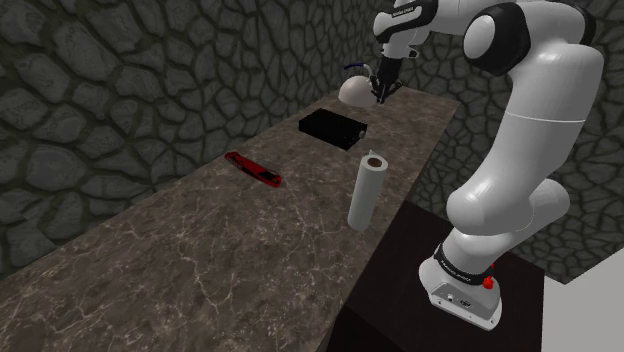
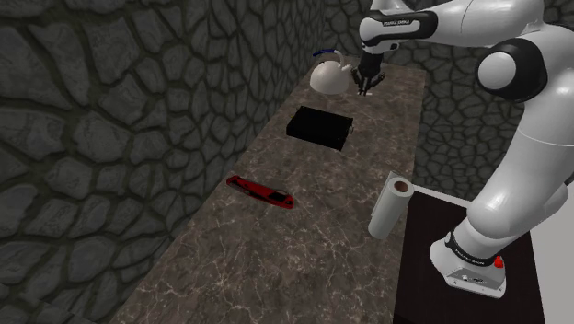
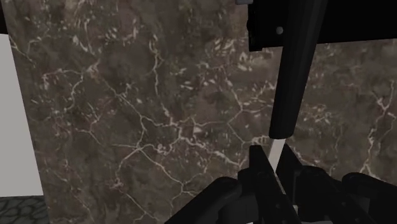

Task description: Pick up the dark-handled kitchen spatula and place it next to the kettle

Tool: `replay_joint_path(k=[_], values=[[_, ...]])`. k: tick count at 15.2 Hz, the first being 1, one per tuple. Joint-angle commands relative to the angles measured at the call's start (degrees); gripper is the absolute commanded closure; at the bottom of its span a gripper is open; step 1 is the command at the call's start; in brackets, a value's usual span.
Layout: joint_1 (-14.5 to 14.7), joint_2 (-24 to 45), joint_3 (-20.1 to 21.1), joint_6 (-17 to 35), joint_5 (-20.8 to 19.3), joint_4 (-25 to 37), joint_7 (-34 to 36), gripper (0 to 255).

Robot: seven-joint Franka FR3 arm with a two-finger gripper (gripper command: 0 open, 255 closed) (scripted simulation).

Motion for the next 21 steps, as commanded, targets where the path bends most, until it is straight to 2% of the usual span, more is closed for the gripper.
replay_joint_path(k=[1,18,21], values=[[0.02,0.22,0.02,1.54,0.04,-1.29,-0.06,255],[0.01,4.63,0.19,13.41,0.61,-8.77,-0.85,255],[0.01,4.63,0.19,13.41,0.61,-8.77,-0.85,255]])
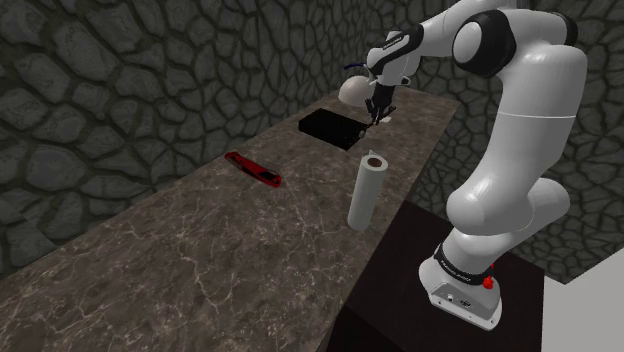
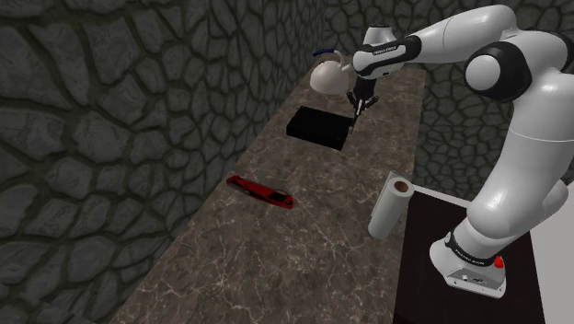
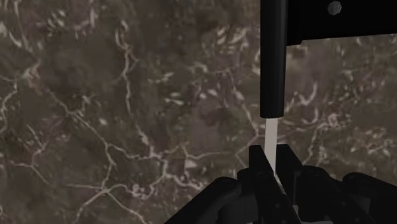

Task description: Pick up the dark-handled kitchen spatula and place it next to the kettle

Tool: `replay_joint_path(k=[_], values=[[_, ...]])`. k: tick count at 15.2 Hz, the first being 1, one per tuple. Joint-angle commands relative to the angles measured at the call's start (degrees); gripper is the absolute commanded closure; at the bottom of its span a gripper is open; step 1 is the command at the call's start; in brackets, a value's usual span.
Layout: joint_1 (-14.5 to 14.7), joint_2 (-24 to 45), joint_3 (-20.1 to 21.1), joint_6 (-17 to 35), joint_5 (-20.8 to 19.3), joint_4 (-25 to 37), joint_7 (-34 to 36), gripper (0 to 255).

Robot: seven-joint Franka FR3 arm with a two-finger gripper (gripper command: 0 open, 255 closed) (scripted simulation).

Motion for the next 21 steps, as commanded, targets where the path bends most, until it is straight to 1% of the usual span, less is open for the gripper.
replay_joint_path(k=[1,5,6,11,15,21], values=[[0.04,0.21,0.03,0.14,0.03,-0.21,0.05,255],[0.05,0.21,0.03,0.14,0.03,-0.21,0.05,255],[0.06,0.11,0.03,0.23,0.03,-0.41,0.07,0],[0.05,0.21,0.03,0.14,0.03,-0.21,0.05,0],[-0.09,-2.18,-0.16,-6.37,-0.3,3.9,0.27,0],[-0.09,-2.18,-0.16,-6.37,-0.3,3.9,0.27,0]])
